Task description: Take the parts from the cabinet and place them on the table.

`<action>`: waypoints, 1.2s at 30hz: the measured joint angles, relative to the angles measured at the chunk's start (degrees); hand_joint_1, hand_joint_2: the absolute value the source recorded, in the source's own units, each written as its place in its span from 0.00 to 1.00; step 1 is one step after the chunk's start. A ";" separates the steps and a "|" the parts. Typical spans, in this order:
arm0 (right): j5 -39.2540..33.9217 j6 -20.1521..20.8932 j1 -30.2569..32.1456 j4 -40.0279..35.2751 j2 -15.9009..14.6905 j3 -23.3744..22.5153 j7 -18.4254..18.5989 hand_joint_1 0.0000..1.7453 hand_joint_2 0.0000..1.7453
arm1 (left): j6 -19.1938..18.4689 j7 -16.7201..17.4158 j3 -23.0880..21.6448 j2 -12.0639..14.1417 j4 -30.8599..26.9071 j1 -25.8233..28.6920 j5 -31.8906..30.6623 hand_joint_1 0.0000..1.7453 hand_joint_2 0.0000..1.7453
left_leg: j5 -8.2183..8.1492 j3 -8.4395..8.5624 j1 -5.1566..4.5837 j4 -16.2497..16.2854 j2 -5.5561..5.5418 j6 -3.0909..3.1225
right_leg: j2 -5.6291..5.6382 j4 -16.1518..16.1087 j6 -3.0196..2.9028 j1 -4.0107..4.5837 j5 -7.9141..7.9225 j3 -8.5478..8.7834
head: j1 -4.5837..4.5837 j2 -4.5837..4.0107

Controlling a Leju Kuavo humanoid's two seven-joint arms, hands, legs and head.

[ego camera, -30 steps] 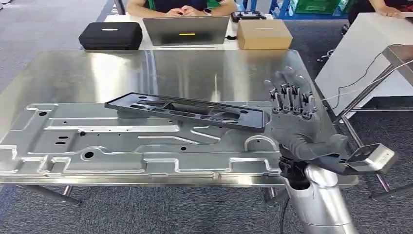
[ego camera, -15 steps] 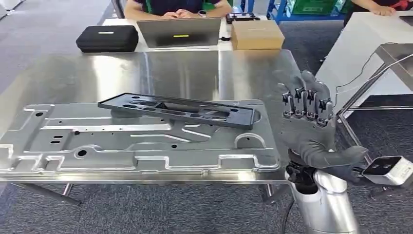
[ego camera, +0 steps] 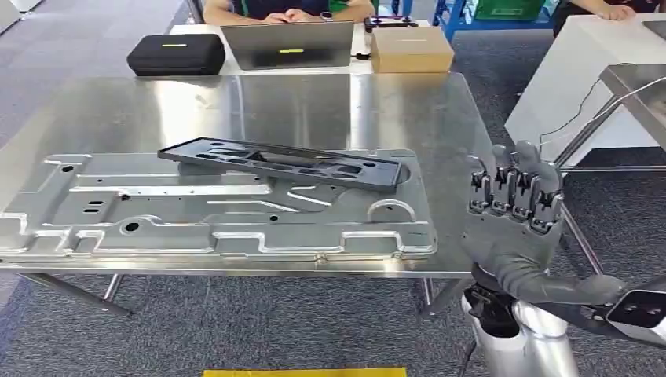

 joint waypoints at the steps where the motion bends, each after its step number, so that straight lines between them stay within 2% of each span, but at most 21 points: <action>1: 0.13 0.00 0.44 -0.38 0.02 -0.02 -0.07 0.00 0.00 | 0.00 0.00 -0.02 0.07 0.00 0.00 0.02 0.00 0.00 | 0.28 -0.09 -0.08 -0.12 0.01 0.20 | 0.01 -0.14 0.29 -0.04 0.39 -0.02 | 0.02 0.00; 2: 0.29 0.04 0.84 -0.77 0.02 -0.02 -0.11 0.00 0.00 | 0.06 0.02 -0.04 0.09 0.00 0.05 0.04 0.00 0.00 | 1.35 -0.30 0.46 -1.00 0.16 0.34 | 0.17 -0.25 0.60 0.14 0.46 -0.22 | 0.00 0.00; 3: 0.46 0.07 1.24 -0.92 0.02 -0.02 -0.15 0.00 0.00 | 0.28 0.06 -0.05 0.13 0.00 -0.09 0.06 0.00 0.00 | 2.05 -0.87 0.71 -1.31 0.59 0.17 | 0.37 0.55 0.78 0.11 -1.51 -0.73 | 0.04 0.00; 5: 1.00 0.04 2.20 -1.05 0.02 0.00 -0.28 0.00 0.00 | 0.54 0.17 -0.09 0.20 0.00 -0.22 0.07 0.00 0.00 | 3.10 -2.39 0.76 -1.23 0.71 0.61 | 0.54 6.77 1.12 -0.07 -7.92 -2.60 | 0.05 0.00; 7: 1.49 0.04 3.59 -1.14 0.02 0.02 -0.48 0.00 0.00 | 0.57 0.28 -0.11 0.20 0.00 -0.20 0.07 0.00 0.00 | 4.19 -3.87 0.77 -1.06 0.87 0.58 | 0.54 14.73 1.58 -0.08 -11.49 -4.24 | 0.04 0.00; 9: 1.58 0.07 4.72 -1.21 0.02 0.00 -0.59 0.00 0.00 | 0.74 0.33 -0.11 0.20 0.00 -0.22 0.09 0.00 0.00 | 5.00 -5.47 0.96 -0.53 1.07 0.32 | 0.52 15.00 2.04 -0.23 -8.73 -2.30 | 0.04 0.00; 11: 1.88 0.02 5.59 -1.64 0.02 -0.15 -0.61 0.00 0.00 | 0.90 0.35 -0.11 0.20 0.00 -0.25 0.04 0.00 0.00 | 5.34 -7.03 1.33 0.61 1.12 -0.17 | 0.48 6.48 2.53 -0.46 -4.78 3.82 | 0.04 0.00; 12: 2.12 -0.02 6.13 -1.84 0.02 -0.44 -0.61 0.00 0.00 | 0.92 0.35 -0.13 0.22 0.00 -0.30 0.04 0.00 0.00 | 5.39 -7.67 1.34 1.43 1.11 -0.32 | 0.47 1.10 2.76 -0.73 -4.85 7.36 | 0.07 0.02; 13: 2.12 0.00 6.64 -1.95 0.02 -0.70 -0.63 0.00 0.00 | 0.92 0.29 -0.13 0.42 -0.04 -0.33 0.07 0.00 0.00 | 5.43 -8.38 1.04 2.28 0.99 -0.56 | 0.59 -1.71 2.78 -0.45 -6.14 8.82 | 0.07 0.02; 17: 3.59 0.09 9.31 -1.97 0.31 -2.25 -0.63 0.00 0.00 | 1.07 0.07 -0.13 0.66 -0.04 -0.07 0.22 0.00 0.00 | 6.85 -9.09 1.09 2.50 0.89 -1.86 | 0.59 -1.72 0.51 -0.37 -5.66 7.64 | 0.00 0.00; 18: 5.01 -0.40 9.72 -1.90 0.50 -2.62 -0.63 0.00 0.00 | 1.07 0.07 -0.13 0.88 -0.04 -0.10 0.22 0.00 0.00 | 5.30 -9.54 1.25 3.00 0.82 -2.22 | 0.37 -1.71 -0.31 -0.54 -5.12 6.98 | -0.02 0.00; 19: 6.35 -1.67 10.40 -1.90 0.74 -2.89 -0.63 0.00 0.00 | 1.07 0.00 -0.13 0.88 -0.04 -0.11 0.22 0.00 0.00 | 1.78 -10.22 1.38 5.26 0.75 -2.61 | 0.38 -1.71 -1.08 -0.52 -4.54 6.13 | -0.09 0.02; 22: 9.55 -6.29 12.50 -1.30 0.72 -2.99 -0.63 0.00 0.00 | 0.98 -0.55 -0.13 0.88 -0.04 -0.20 0.31 0.00 0.00 | -5.95 -12.47 1.65 16.57 0.73 -3.22 | 0.07 -1.62 -1.36 -0.23 -2.81 3.78 | -0.13 0.00; 23: 10.79 -7.14 13.27 -0.73 0.72 -3.02 -0.61 0.00 0.00 | 0.90 -0.76 -0.11 0.88 -0.04 -0.21 0.43 0.00 0.00 | -5.69 -12.23 1.65 18.80 0.73 -3.16 | 0.00 -1.53 -1.34 -0.09 -2.18 2.86 | -0.11 0.00; 25: 11.98 -8.26 14.90 0.26 0.72 -2.99 -0.63 0.00 0.00 | 0.92 -1.07 0.09 0.88 -0.07 -0.23 0.90 0.00 0.00 | -1.49 -8.55 1.55 15.77 0.70 -2.58 | -0.10 -1.36 -1.27 0.22 -1.14 1.29 | -0.13 0.00; 27: 11.98 -8.39 15.84 0.89 0.72 -3.02 -0.63 0.00 0.00 | 0.92 -1.14 0.24 0.94 -0.15 -0.30 1.18 0.00 0.00 | 0.68 -1.72 1.02 6.38 0.57 -1.27 | -0.06 -1.33 -1.23 0.43 -0.09 0.24 | -0.13 0.00; 28: 11.94 -8.37 16.14 1.16 0.72 -3.02 -0.63 0.00 0.00 | 0.92 -1.14 0.28 1.07 -0.37 -0.46 1.22 0.00 0.00 | -0.27 2.32 0.39 1.05 0.33 -0.44 | -0.03 -1.26 -0.98 0.52 0.36 0.00 | -0.11 0.02; 29: 11.74 -8.20 16.60 1.72 0.72 -3.04 -0.63 0.00 0.00 | 0.87 -1.16 0.42 1.05 -0.37 -0.63 1.27 0.00 0.00 | -1.06 4.16 0.29 -2.34 0.33 -0.09 | -0.01 -1.24 -0.66 0.64 0.90 -0.12 | -0.13 0.00; 32: 11.32 -6.89 18.76 4.23 0.70 -3.47 -0.63 0.00 0.00 | 0.87 -1.14 0.72 1.05 -0.37 -0.68 1.27 0.00 0.00 | -0.45 3.59 -0.06 -3.17 0.31 0.34 | -0.25 -1.72 0.39 0.47 2.70 -0.47 | -0.09 0.00; 33: 11.35 -6.60 19.44 5.08 0.66 -3.93 -0.63 0.00 0.00 | 0.90 -1.09 0.81 1.01 -0.37 -0.65 1.25 0.00 0.00 | 0.50 2.99 0.66 -3.61 1.00 0.42 | 0.26 -1.02 0.60 0.49 1.50 -1.26 | -0.19 0.00; 36: 11.94 -6.25 21.06 7.52 0.66 -4.63 -0.63 0.00 0.00 | 1.09 -0.74 1.18 0.98 -0.39 -0.47 1.25 0.00 0.00 | 2.42 -0.05 0.63 -3.34 0.98 0.92 | 0.53 7.10 0.93 0.50 -8.56 -3.34 | 0.04 0.00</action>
